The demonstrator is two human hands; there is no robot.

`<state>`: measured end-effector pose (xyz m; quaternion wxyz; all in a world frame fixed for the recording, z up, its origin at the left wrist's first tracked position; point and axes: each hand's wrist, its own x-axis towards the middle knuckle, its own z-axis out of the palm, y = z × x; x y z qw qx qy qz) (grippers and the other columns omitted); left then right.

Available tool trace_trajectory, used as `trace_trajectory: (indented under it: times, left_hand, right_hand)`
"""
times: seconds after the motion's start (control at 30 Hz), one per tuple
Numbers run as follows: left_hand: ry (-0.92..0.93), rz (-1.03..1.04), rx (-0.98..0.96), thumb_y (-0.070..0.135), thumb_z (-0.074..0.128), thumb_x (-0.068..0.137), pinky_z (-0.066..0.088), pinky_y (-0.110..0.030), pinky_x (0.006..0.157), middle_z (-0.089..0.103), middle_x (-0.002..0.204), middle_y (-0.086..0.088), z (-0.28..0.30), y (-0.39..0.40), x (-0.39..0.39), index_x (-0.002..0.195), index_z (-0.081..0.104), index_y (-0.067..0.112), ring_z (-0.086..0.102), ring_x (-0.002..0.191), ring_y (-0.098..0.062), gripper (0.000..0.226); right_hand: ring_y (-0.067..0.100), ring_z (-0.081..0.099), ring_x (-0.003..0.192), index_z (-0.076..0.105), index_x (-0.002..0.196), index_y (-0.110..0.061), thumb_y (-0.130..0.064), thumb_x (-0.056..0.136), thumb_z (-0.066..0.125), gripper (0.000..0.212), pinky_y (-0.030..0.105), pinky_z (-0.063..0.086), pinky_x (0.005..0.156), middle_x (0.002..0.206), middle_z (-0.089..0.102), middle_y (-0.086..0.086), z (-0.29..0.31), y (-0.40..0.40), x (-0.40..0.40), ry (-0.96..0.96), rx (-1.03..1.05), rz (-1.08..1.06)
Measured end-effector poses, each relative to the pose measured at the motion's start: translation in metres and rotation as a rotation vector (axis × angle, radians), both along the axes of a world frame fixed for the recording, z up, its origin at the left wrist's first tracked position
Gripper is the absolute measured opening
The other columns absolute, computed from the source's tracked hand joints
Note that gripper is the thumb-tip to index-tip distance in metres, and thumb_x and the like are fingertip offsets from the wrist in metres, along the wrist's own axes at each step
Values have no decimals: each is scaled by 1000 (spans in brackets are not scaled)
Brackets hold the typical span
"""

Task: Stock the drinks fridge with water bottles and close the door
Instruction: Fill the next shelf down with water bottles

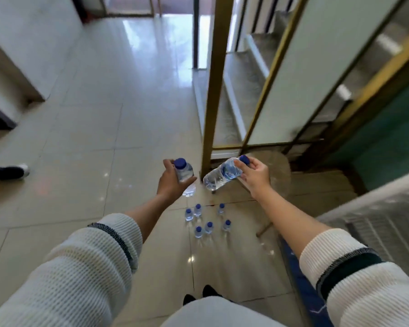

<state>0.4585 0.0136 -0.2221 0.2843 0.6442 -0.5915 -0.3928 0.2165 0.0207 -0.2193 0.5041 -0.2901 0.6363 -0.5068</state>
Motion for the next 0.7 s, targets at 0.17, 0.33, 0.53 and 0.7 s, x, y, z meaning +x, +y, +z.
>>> trace_trajectory:
  times: [0.17, 0.33, 0.53, 0.7]
  left_hand:
    - [37, -254, -130, 29, 78, 78, 45, -28, 73, 52, 104, 0, 64, -12, -87, 110, 28, 17, 58, 91, -19, 61]
    - [127, -460, -229, 21, 81, 76, 46, -22, 75, 55, 111, -2, 93, -1, -189, 109, 39, 25, 59, 97, -18, 54]
    - [246, -686, -275, 25, 82, 74, 49, -35, 86, 61, 111, -2, 125, 46, -339, 116, 47, 22, 62, 98, -19, 55]
    - [388, -829, -321, 26, 80, 77, 49, -42, 94, 63, 111, 1, 148, 105, -457, 118, 49, 23, 61, 100, -16, 51]
  right_hand:
    - [19, 66, 94, 63, 97, -15, -19, 80, 76, 22, 41, 55, 89, 95, 70, 2, 76, 38, -71, 166, -169, -224]
    - [21, 67, 96, 62, 111, -12, -26, 84, 73, 32, 34, 56, 84, 102, 70, 9, 112, 101, -148, 359, -268, -484]
    - [14, 63, 81, 65, 103, -12, -25, 83, 74, 25, 20, 51, 71, 90, 68, 3, 162, 203, -243, 541, -307, -878]
    - [17, 65, 82, 64, 96, -16, -28, 83, 73, 20, 37, 54, 79, 89, 69, 3, 185, 277, -322, 562, -347, -1133]
